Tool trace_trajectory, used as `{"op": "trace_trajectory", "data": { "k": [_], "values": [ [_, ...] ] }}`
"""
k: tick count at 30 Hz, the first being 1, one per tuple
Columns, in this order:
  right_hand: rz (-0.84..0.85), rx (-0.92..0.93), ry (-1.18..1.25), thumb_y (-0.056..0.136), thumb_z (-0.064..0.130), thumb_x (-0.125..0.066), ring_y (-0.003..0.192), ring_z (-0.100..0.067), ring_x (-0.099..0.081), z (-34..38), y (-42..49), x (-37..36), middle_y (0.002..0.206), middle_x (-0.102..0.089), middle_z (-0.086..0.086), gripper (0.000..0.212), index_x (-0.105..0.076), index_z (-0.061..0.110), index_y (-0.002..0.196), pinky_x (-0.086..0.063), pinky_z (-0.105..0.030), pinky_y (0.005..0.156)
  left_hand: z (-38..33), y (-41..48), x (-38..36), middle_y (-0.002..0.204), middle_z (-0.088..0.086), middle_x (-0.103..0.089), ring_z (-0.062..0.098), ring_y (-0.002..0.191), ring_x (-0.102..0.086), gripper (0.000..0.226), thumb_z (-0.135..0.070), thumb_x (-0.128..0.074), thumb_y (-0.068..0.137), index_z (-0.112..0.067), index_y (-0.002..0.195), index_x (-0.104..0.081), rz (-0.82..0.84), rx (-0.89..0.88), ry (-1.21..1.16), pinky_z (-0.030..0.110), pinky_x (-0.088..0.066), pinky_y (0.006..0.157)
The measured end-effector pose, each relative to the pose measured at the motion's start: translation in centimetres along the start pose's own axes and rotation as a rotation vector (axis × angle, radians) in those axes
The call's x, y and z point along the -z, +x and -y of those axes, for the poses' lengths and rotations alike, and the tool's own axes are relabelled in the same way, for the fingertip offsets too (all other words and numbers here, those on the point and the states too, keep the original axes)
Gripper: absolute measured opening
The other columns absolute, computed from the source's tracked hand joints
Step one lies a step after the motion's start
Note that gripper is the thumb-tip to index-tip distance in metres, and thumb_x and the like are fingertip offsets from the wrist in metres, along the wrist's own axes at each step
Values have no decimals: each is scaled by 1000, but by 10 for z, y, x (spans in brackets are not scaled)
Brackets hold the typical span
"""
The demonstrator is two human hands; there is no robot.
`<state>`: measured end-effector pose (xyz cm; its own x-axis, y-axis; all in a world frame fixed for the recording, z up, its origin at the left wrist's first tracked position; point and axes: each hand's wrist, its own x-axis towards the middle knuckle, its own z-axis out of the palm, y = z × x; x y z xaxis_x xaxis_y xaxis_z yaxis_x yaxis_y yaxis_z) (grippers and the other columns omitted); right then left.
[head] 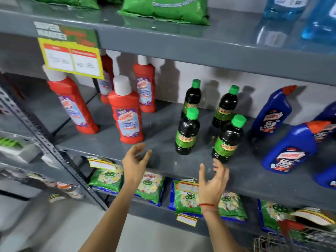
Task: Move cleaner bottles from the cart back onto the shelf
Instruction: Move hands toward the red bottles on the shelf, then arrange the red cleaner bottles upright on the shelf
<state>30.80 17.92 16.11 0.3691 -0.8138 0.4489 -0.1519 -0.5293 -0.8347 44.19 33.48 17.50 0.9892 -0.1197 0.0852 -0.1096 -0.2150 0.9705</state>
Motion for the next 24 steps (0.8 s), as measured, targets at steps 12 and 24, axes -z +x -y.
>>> {"op": "trace_trajectory", "data": {
  "k": [12, 24],
  "values": [
    [714, -118, 167, 63, 27, -81, 115, -23, -51, 83, -13, -184, 128, -49, -16, 82, -38, 8, 130, -43, -39, 101, 40, 108, 138, 127, 15, -40, 28, 117, -44, 81, -21, -79, 66, -10, 132, -35, -344, -18, 125, 40, -41, 101],
    [686, -137, 169, 73, 18, -74, 109, -27, -55, 92, -13, -215, 122, -57, -18, 60, -41, 5, 122, -38, -17, 83, 48, 166, 155, 128, 16, -56, 31, 117, -53, 85, -27, -83, 59, -8, 129, -39, -252, 62, 157, 40, -44, 100]
  ]
}}
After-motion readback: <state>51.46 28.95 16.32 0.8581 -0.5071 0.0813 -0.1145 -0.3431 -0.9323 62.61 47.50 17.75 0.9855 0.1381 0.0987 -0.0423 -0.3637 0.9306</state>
